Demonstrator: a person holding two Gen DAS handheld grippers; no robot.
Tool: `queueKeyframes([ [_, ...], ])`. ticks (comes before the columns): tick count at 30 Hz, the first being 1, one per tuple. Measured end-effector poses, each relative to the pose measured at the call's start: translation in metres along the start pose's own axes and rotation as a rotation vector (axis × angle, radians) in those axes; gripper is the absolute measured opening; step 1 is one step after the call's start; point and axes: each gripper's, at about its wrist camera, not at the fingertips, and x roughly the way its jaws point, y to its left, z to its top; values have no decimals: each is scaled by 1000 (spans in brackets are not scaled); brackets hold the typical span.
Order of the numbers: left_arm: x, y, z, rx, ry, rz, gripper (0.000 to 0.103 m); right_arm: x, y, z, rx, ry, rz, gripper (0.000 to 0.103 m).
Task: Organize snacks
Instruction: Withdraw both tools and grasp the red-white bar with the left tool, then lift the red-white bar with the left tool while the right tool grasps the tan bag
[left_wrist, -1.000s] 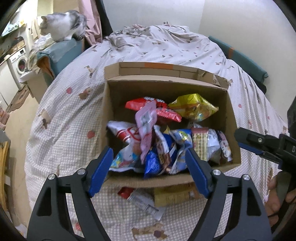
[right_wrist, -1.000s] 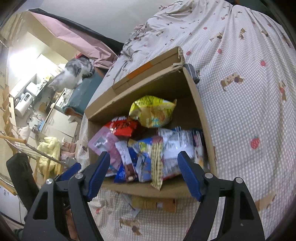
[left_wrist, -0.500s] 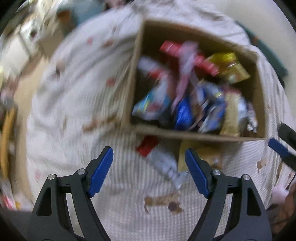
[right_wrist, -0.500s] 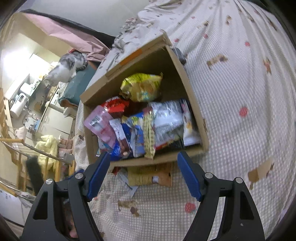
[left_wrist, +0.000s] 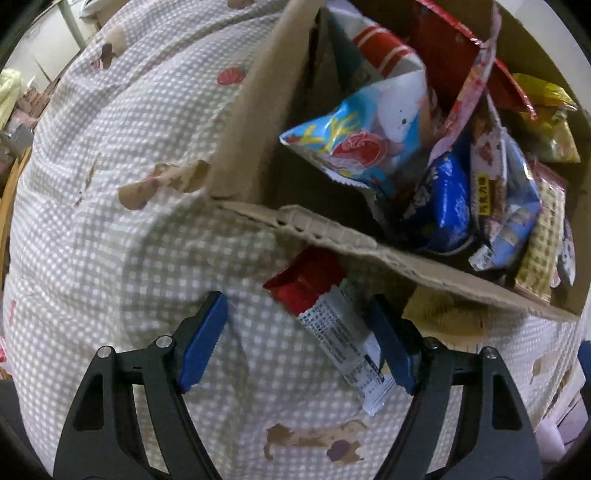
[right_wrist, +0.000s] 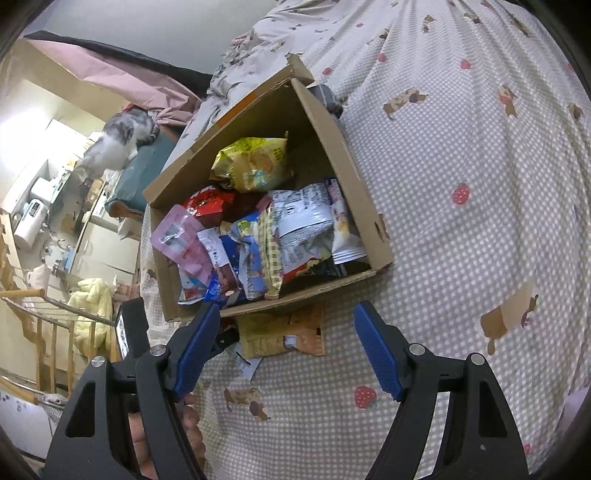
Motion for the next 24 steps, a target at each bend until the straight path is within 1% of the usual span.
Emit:
queueKeyframes([
  [1,3,-2,0,2,11,0,78,0,0,0,2,0,-2,78],
  [3,11,-13,-3,62,36,24,84,0,0,0,2,-3,-11,78],
  [5,15,-25,-7,162,42,62,85,1,1,0,0,-2,-11,78],
  [6,15,-30,-9,193,32,72,85,2,3,0,-2,0,-8,78],
  [7,15,-30,-11,202,25,71,85,4,4,1,-7,2,-7,78],
  [8,15,-30,-12,205,27,69,82,5,6,1,-12,4,-7,78],
  [9,14,-29,-13,211,27,69,75,6,7,1,-16,9,-7,78],
  [10,12,-29,-16,222,24,74,70,7,8,0,-20,13,-6,78],
  [12,7,-22,-21,233,27,71,56,11,10,-1,-33,31,-13,78],
  [13,6,-20,-22,237,32,67,53,14,11,-2,-39,42,-23,78],
  [16,0,-13,-28,250,52,54,35,29,10,-6,-40,108,-52,78],
  [17,-2,-10,-31,250,57,49,26,35,9,-8,-36,134,-58,78],
  [19,-7,1,-33,239,70,25,26,52,8,-14,-21,193,-48,78],
  [20,-13,8,-34,236,75,17,26,58,9,-15,-21,209,-47,78],
  [24,-37,17,-37,266,82,-15,26,91,20,-16,-96,265,-82,78],
])
